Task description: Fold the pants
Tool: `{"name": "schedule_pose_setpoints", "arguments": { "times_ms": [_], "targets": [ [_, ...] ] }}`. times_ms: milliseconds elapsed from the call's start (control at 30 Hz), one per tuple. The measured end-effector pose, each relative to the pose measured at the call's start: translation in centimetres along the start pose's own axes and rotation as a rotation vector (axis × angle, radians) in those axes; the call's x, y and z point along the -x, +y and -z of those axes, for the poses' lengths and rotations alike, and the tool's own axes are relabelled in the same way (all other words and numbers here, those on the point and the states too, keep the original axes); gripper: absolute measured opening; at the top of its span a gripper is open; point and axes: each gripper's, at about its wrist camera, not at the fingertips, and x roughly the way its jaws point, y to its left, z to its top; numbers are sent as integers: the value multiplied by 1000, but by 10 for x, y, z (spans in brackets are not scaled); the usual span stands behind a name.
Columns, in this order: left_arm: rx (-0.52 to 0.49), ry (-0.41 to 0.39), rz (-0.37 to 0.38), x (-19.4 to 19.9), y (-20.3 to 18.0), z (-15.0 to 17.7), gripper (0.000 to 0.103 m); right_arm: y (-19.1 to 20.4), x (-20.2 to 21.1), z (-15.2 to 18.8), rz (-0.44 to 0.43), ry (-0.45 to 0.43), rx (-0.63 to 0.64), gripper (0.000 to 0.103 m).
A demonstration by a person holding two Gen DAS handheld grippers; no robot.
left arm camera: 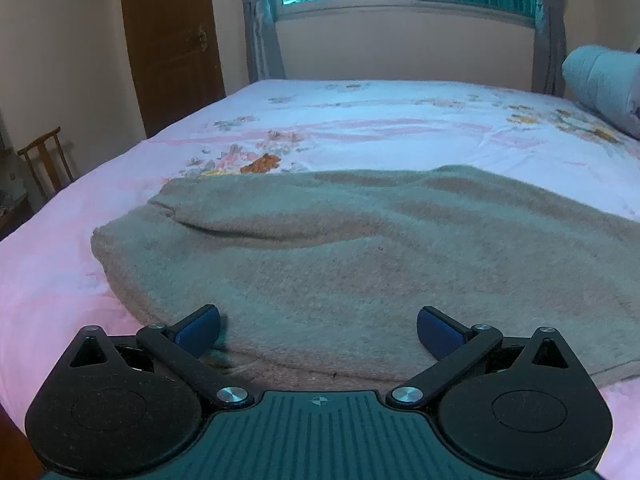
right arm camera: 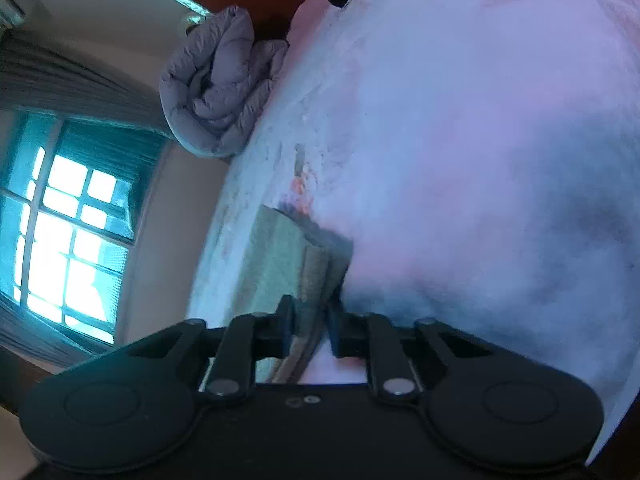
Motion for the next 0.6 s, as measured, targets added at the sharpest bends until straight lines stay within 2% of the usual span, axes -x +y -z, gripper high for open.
{"name": "schedule_pose_setpoints", "arguments": {
  "times_ms": [67,133,200,233,267,367,433,500,600],
  "targets": [
    [-13,3,3,1,-1,1,103,16,0,-2,45,5,56,5],
    [-20,23,10,-2,-2,1,103,32,9,-4,11,-27,90,5],
    [-24,41,21,-6,-1,1,103,42,-1,-4,106,-10,159,5],
    [-25,44,25,-6,0,0,103,35,-11,-5,145,21,125,5],
    [-28,44,28,-6,0,0,103,28,-16,-8,131,32,79,4],
    [-24,40,39,-5,2,2,103,33,-17,-7,135,36,98,5],
    [-15,41,45,-7,4,2,103,29,-13,-8,122,54,57,6],
    [-17,41,44,-7,3,2,103,26,-4,-10,93,54,4,15],
    [-14,40,46,-8,4,2,103,31,17,-7,87,32,20,22]
  ]
}}
